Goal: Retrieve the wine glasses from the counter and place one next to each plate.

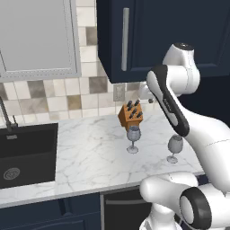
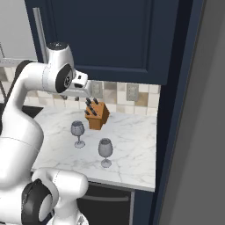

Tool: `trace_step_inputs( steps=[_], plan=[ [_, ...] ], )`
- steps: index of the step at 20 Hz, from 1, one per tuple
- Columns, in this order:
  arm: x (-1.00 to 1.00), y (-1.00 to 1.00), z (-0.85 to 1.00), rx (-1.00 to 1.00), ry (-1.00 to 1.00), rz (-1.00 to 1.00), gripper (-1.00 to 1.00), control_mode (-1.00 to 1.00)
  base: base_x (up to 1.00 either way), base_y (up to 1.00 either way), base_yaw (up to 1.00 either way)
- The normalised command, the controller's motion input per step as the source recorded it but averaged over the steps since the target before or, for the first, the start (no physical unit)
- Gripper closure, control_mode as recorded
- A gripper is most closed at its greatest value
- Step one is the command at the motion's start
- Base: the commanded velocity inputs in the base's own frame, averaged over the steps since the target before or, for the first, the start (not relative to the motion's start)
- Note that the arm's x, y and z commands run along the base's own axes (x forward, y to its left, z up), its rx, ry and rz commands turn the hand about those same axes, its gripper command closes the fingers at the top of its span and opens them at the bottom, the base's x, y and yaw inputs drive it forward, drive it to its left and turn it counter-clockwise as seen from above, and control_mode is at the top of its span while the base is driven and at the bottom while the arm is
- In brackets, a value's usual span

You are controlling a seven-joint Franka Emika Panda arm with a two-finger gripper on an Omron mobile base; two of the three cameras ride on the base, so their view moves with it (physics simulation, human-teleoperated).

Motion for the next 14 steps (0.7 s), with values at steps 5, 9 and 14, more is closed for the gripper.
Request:
trace_step_inputs(
  steps=[5,9,14],
  plan=[
    [-0.31,0.0,0.0,0.0,-0.06,0.0,-1.0,-1.0,0.0,0.0,0.0],
    [-0.69,0.01,-0.06,0.01,-0.03,-0.09,-1.0,-1.0,0.0,0.0,0.0],
    [-0.43,0.19,-0.06,0.05,0.0,-0.44,-1.0,-1.0,0.0,0.0,0.0]
  ],
)
